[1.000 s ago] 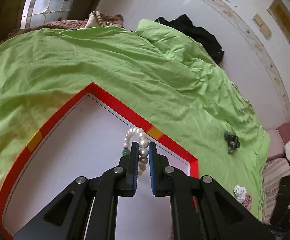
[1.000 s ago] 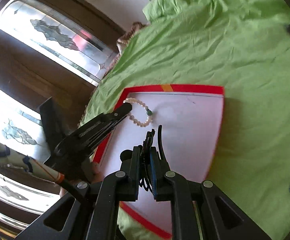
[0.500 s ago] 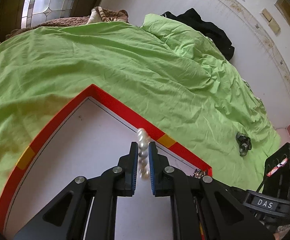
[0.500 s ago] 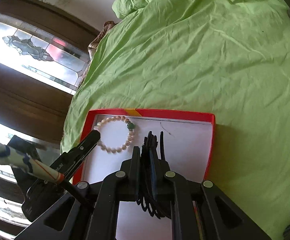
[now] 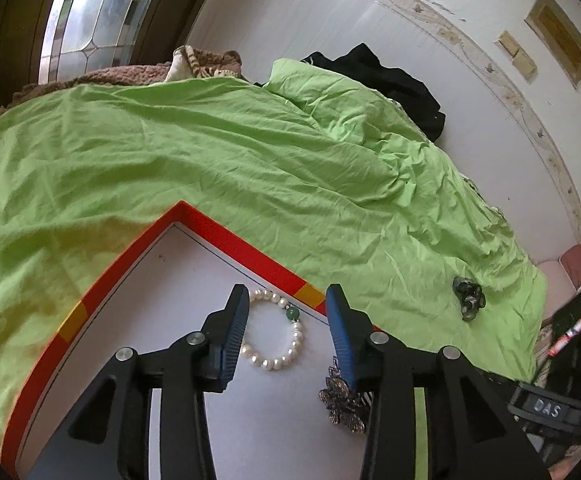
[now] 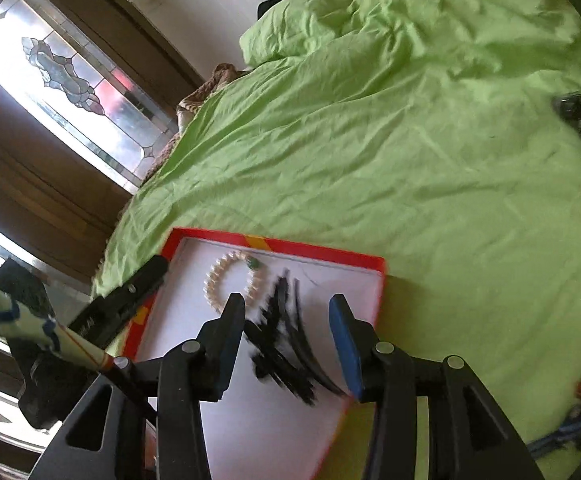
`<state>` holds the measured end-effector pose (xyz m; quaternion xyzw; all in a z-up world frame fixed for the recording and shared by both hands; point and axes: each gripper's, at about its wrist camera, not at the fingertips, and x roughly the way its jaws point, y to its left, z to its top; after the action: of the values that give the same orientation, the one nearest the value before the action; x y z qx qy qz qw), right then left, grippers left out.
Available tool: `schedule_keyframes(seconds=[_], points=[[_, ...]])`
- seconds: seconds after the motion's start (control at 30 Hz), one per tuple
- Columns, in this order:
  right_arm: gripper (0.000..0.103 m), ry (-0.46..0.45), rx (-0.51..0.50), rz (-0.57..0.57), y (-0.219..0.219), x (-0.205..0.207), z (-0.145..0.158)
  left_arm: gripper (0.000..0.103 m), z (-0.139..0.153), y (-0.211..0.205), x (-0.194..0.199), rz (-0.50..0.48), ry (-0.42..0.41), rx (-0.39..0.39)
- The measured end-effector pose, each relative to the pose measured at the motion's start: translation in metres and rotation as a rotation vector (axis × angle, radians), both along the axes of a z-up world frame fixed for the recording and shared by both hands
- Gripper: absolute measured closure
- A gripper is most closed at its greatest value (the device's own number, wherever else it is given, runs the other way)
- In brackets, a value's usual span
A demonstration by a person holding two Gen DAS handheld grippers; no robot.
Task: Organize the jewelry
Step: 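Carry both items into the red-framed tray and open both tools, then move both tools back over the jewelry pile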
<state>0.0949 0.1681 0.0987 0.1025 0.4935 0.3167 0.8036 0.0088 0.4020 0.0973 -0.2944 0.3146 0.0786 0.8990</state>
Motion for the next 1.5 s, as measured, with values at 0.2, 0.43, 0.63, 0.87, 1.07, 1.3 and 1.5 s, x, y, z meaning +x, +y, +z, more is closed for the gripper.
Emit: schedule_keyframes(seconds=[0.2, 0.43, 0.63, 0.87, 1.07, 1.3, 1.5], points=[[0.055, -0.029, -0.06, -0.044, -0.061, -0.04, -0.001, 0.064, 0.006, -0.013, -0.018, -0.019, -0.013, 0.058], [0.053, -0.038, -0.117, -0.184, -0.177, -0.107, -0.01, 0.061, 0.017, -0.044, -0.039, -0.034, -0.058, 0.153], [0.053, -0.001, -0.168, -0.373, -0.293, -0.154, -0.031, 0.06, 0.021, -0.1, -0.061, -0.121, -0.073, 0.224], [0.052, 0.011, -0.157, -0.5, -0.384, -0.185, -0.053, 0.06, 0.009, -0.183, -0.088, -0.322, -0.01, 0.247], [0.051, -0.001, -0.094, -0.524, -0.408, -0.195, -0.064, 0.06, -0.005, -0.248, -0.078, -0.452, 0.085, 0.285], [0.05, -0.035, -0.048, -0.519, -0.412, -0.192, -0.072, 0.06, -0.013, -0.318, -0.045, -0.592, 0.134, 0.351], [0.049, -0.06, -0.027, -0.528, -0.418, -0.189, -0.075, 0.06, -0.019, -0.381, -0.018, -0.706, 0.147, 0.426]])
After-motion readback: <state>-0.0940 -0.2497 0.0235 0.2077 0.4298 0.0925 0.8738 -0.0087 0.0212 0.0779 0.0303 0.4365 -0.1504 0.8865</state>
